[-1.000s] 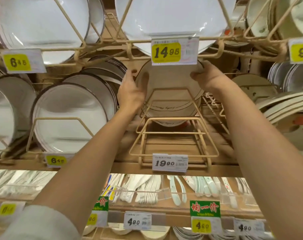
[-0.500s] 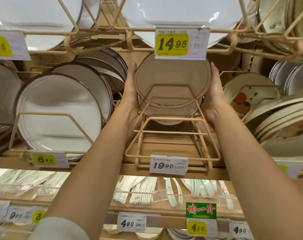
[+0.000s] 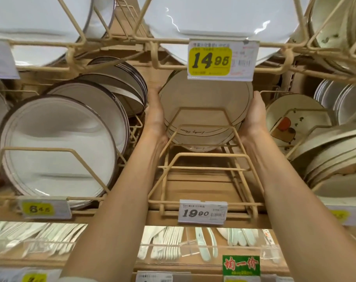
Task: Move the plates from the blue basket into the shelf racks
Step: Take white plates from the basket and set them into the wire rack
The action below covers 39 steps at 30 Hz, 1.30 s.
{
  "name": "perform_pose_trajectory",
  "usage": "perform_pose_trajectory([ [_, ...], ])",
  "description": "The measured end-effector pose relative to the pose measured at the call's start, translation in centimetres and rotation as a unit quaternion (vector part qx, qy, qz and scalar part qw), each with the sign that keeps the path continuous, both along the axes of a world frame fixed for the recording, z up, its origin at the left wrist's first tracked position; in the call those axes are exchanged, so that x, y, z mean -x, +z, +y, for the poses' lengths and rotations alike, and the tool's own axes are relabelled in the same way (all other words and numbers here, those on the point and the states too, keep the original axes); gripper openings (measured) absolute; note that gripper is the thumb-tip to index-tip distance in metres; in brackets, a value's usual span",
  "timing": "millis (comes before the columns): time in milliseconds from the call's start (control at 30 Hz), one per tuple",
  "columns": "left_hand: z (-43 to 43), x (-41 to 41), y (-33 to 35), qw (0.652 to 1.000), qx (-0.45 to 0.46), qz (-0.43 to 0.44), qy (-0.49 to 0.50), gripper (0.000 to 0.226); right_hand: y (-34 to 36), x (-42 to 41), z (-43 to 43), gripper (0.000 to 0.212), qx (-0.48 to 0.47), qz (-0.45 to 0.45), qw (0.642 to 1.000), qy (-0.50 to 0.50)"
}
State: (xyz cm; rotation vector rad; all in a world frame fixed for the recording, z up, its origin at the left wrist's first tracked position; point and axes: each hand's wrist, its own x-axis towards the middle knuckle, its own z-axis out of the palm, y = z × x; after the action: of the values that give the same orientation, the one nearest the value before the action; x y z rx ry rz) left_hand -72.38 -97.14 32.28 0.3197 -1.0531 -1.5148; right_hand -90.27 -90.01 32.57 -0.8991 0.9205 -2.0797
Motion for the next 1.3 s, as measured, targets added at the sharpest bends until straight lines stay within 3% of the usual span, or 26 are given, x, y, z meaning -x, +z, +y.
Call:
perform_pose_trajectory([
  [133,0.0,0.3,0.5,0.994,0.001,0.001,0.105,0.030,1.1,0.0,-0.3,0.022,0.046,0.018,0.996,-0.076],
  [200,0.1,0.4,0.8,0.991,-0.003,-0.016,0.132,0.029,1.3,0.0,-0.2,0.020,0.051,0.033,0.993,-0.105],
  [367,-0.4,0.7,0.2,0.974,0.003,-0.123,0.190,0.029,0.1,0.2,-0.1,0.040,0.004,0.081,0.996,-0.038],
  [433,-0.7,0.4,0.0,0.967,0.007,-0.153,0.206,0.029,0.5,-0.1,-0.4,0.053,-0.059,0.137,0.985,-0.084],
  [500,-1.1,0.2,-0.2,0.963,-0.001,-0.163,0.215,0.029,1.0,-0.5,-0.7,0.061,-0.113,0.239,0.944,-0.199],
  [600,-1.0,0.2,-0.3,0.958,-0.012,-0.178,0.223,0.030,0.9,-0.4,-1.1,0.065,-0.112,0.305,0.915,-0.239],
  [733,-0.8,0.5,-0.5,0.965,-0.053,-0.188,0.174,0.053,0.2,-0.3,-0.7,0.069,-0.123,0.267,0.936,-0.195],
  [967,1.5,-0.8,-0.8,0.958,-0.078,-0.242,0.135,0.067,-0.5,-1.3,2.2,0.067,-0.174,0.221,0.953,-0.114],
  [1067,3.9,-1.6,-0.9,0.965,-0.080,-0.231,0.096,0.067,-1.5,-2.0,3.8,0.075,-0.181,0.224,0.954,-0.084],
  [1167,7.4,-2.5,-0.5,0.962,-0.070,-0.237,0.118,0.061,-1.4,-2.3,5.5,0.075,-0.182,0.233,0.953,-0.071],
  [1300,13.1,-4.2,-0.8,0.951,-0.016,-0.265,0.160,0.042,-1.5,-2.7,9.2,0.054,-0.123,0.200,0.970,-0.059],
])
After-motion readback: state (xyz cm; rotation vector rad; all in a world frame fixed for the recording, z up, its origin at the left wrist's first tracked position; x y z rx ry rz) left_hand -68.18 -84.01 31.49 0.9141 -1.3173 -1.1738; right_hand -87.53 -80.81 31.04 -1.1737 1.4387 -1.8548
